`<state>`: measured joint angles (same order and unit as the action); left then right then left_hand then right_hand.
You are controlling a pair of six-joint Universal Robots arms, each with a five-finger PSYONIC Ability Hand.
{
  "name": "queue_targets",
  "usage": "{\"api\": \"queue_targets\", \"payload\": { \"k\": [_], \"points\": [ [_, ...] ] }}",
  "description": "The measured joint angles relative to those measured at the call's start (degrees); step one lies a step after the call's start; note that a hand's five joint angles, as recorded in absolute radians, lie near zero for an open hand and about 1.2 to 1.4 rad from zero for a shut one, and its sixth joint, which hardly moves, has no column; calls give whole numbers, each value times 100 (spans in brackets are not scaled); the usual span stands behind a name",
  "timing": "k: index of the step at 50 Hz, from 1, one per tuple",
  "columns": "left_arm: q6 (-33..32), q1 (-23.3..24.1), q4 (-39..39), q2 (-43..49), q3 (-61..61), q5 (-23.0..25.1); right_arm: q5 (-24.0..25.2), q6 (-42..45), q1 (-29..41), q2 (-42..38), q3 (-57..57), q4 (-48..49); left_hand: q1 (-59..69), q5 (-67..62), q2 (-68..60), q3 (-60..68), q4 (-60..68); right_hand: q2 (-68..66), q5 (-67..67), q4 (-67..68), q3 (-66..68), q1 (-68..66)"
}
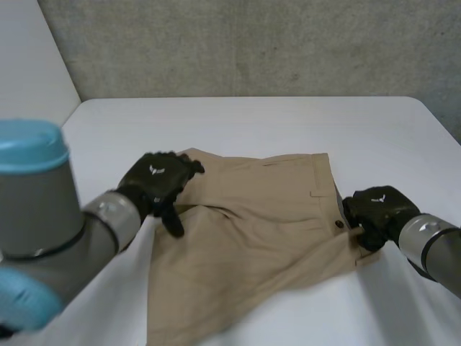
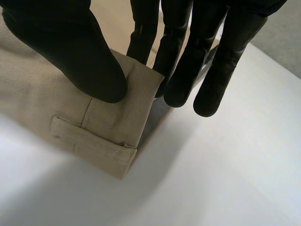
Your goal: Fold the shorts.
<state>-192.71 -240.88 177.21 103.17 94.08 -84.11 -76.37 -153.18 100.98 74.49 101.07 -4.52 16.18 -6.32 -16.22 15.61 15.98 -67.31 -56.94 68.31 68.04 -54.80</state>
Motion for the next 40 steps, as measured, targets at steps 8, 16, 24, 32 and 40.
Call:
{"api": "queue_targets", "payload": {
  "k": [8, 16, 24, 32, 40],
  "points": [
    [676, 236, -116, -868, 1285, -452, -63, -708, 142, -256, -317, 364, 490, -498, -491, 553, 519, 0, 0, 0, 0, 0],
    [889, 773, -365, -873, 1618, -1059, -104, -792, 215, -376, -419, 432, 489, -506, -504, 567, 532, 0, 0, 0, 0, 0],
    [1132, 917, -517, -801, 1683, -1235, -304, -771, 191, -374, -368, 536, 489, -511, -522, 567, 541, 0, 0, 0, 0, 0],
    [1550, 932, -836, -797, 1673, -1186, -413, -765, 212, -379, -311, 618, 489, -511, -531, 567, 541, 0, 0, 0, 0, 0],
    [1723, 940, -913, -620, 1675, -1159, -408, -765, 215, -374, -303, 622, 725, -717, -726, 794, 750, 0, 0, 0, 0, 0]
  ]
}}
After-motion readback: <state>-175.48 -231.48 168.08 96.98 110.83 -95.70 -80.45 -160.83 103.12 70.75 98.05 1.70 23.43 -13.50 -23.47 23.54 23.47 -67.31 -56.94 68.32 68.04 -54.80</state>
